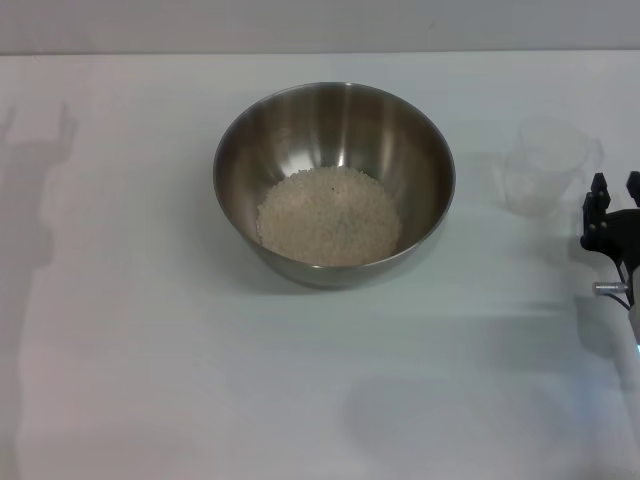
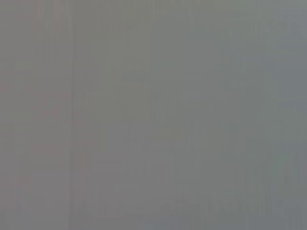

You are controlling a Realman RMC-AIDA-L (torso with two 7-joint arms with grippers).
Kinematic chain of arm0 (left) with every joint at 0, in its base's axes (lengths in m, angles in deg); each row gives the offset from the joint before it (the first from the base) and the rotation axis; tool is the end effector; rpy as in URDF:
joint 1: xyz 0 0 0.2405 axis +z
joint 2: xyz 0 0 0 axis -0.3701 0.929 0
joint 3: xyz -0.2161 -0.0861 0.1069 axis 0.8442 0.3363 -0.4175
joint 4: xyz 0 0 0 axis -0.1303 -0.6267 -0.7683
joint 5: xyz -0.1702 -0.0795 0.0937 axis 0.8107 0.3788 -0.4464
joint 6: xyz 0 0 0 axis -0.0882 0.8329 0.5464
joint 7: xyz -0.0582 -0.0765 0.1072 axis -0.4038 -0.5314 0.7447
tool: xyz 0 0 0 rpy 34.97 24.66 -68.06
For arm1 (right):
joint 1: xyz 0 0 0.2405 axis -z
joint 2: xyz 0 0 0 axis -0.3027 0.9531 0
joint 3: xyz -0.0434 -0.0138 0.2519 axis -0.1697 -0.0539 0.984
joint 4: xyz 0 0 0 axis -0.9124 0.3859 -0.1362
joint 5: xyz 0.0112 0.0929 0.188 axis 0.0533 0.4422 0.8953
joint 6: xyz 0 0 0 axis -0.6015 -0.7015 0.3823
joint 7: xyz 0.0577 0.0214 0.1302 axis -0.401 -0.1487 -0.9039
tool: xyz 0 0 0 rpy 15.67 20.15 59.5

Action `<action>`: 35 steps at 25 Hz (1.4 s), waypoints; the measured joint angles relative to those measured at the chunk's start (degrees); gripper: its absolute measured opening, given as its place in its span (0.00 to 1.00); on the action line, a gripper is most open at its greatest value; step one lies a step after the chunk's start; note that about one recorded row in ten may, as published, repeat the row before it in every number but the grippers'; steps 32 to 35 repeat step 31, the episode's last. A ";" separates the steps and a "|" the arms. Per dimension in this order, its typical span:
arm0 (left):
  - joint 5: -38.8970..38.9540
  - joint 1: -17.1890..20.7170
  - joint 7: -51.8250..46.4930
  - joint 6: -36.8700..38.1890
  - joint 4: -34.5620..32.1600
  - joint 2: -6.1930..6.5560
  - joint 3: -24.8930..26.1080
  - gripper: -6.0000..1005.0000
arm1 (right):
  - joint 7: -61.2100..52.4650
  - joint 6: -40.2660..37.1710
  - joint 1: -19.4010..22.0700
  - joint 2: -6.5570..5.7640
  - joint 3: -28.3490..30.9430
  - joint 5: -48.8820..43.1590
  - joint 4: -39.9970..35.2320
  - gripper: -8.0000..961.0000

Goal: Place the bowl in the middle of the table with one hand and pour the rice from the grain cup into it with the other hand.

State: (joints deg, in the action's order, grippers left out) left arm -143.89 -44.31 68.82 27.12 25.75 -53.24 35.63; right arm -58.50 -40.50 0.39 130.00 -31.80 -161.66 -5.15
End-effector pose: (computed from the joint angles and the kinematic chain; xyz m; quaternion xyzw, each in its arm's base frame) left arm -0.3232 0.3678 0.0504 -0.6204 -0.2038 -0.3037 0.6938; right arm 0.3370 0.2714 -0.0622 -0.6572 0.2890 0.1850 0.6711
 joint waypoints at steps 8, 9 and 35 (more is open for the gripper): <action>0.00 0.07 0.00 -0.07 -0.50 0.00 -0.18 0.70 | 0.00 -2.89 0.76 -0.21 -0.63 -0.30 1.44 0.44; 0.00 0.19 0.00 -0.11 -0.58 0.00 -0.31 0.70 | 0.00 -3.30 0.67 -0.25 -0.65 -0.34 1.53 0.48; 0.06 3.96 -1.68 -1.32 -2.96 -0.07 -1.52 0.70 | -0.31 -14.50 -4.44 -0.60 -0.38 -4.86 2.62 0.64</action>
